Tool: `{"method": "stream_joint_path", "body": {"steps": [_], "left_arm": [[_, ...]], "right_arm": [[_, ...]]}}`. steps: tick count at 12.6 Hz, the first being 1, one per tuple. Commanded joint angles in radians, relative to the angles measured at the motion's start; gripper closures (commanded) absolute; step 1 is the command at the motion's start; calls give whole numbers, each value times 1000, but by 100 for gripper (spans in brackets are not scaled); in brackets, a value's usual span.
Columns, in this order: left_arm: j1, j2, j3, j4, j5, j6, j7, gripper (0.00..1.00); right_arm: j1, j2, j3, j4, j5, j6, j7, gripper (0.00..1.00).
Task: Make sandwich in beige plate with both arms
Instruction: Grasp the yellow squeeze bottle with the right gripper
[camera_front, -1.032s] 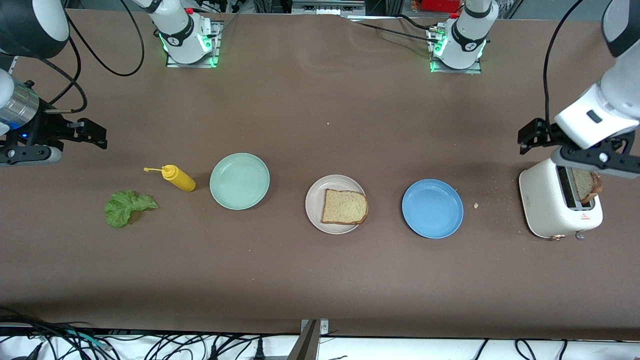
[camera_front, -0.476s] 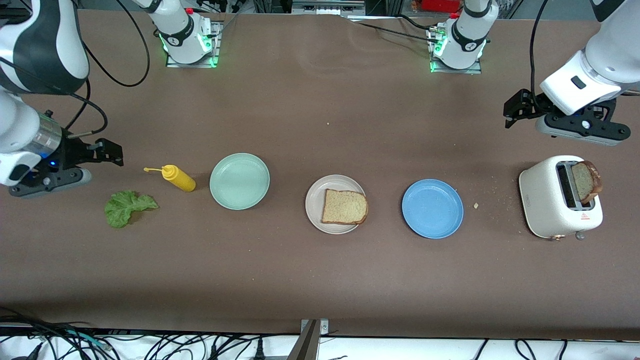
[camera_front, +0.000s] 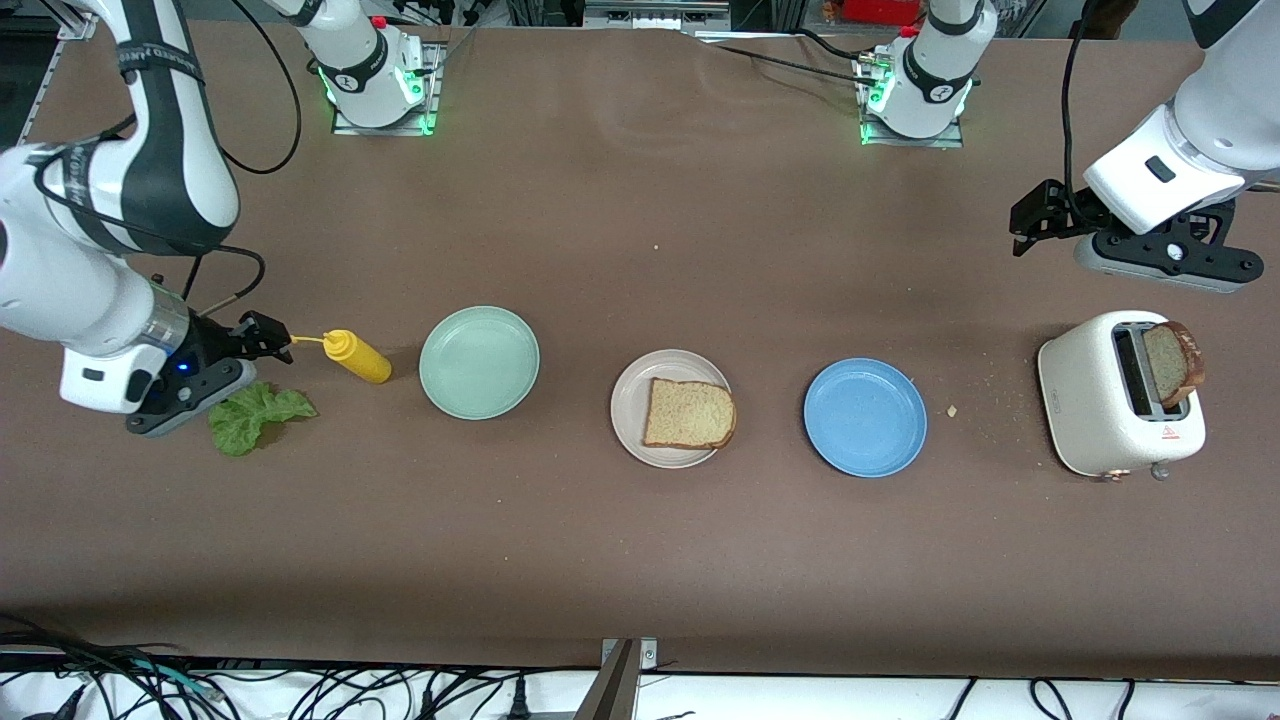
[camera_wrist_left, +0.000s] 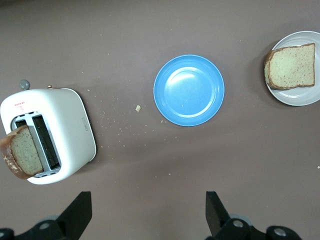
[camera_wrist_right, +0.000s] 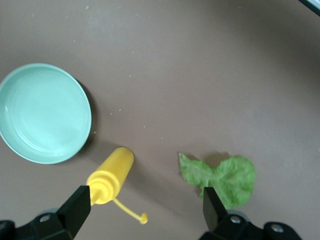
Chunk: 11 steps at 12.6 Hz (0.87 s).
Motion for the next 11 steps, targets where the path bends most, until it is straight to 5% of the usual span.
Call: {"method": "stream_joint_path", "body": {"steps": [1,4,11], "left_arm": [[1,-8,6,-5,-44,-15,-3,0],[8,-5,1,-5,-59,-12,-6,0],[11,6,1,14,-59,-15,0,0]], "right_arm": [[-47,-2,5,-57,97,42,-243,0],[-123,13,5,-118,266,31,-587,0],[-287,110,5,-132,469,-58,-1145,0]]}}
